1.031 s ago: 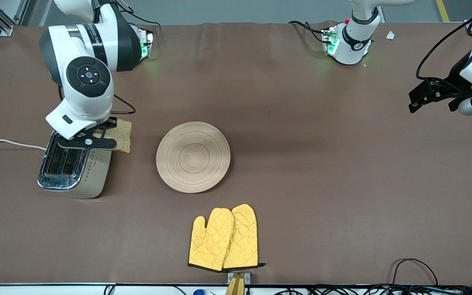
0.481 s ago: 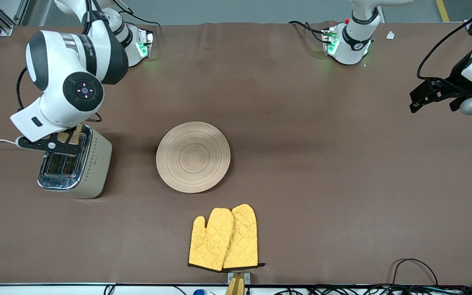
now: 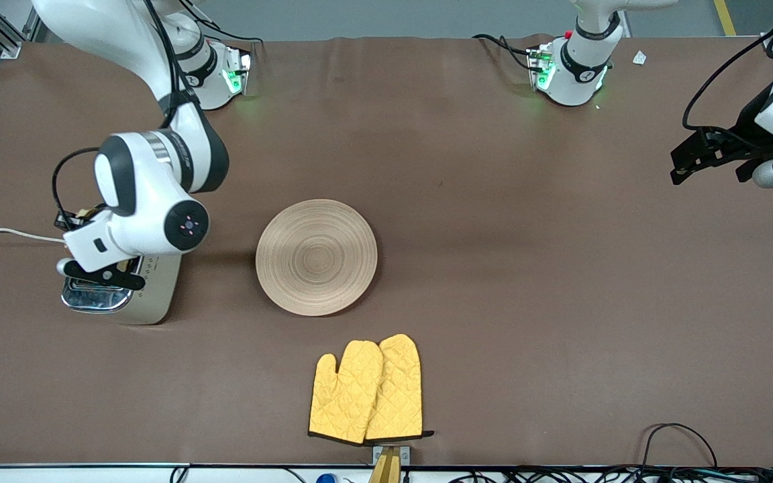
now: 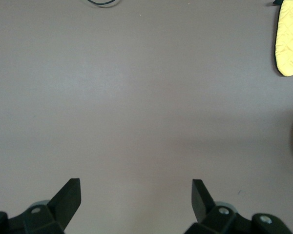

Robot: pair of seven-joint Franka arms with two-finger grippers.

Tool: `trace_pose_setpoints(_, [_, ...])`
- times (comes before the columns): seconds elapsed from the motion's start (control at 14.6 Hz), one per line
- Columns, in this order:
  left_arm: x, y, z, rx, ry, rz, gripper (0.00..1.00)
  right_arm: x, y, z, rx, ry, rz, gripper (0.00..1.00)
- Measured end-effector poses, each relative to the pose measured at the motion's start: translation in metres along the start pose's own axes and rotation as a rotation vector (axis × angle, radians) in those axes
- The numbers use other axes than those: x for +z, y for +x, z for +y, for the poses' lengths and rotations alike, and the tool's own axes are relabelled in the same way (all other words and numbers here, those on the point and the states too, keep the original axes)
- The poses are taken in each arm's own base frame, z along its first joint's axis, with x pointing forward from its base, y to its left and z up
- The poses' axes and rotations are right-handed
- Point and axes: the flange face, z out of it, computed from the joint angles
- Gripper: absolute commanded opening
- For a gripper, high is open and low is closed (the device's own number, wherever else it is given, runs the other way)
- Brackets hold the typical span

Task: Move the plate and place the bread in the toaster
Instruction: 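Lower the bread into the toaster slot with the right gripper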

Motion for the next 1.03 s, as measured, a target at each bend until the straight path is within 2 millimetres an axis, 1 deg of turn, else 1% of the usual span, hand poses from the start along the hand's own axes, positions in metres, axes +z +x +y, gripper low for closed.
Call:
trace_pose_setpoints(0.14, [0.0001, -0.0001, 0.0004, 0.001, 0.000, 0.000, 1.00, 0.0048, 0.0020, -0.0047, 0.019, -0.030, -0.003, 0.00])
trace_pose_setpoints(0.55, [0.0002, 0.0000, -0.0004, -0.001, 0.000, -0.001, 1.00, 0.0042, 0.0047, -0.0005, 0.029, -0.062, 0.020, 0.00])
trace_pose_setpoints(1.03, [0.0006, -0.0003, -0.0021, -0.004, 0.001, -0.006, 1.00, 0.0038, 0.0045, 0.0000, 0.030, -0.070, 0.021, 0.00])
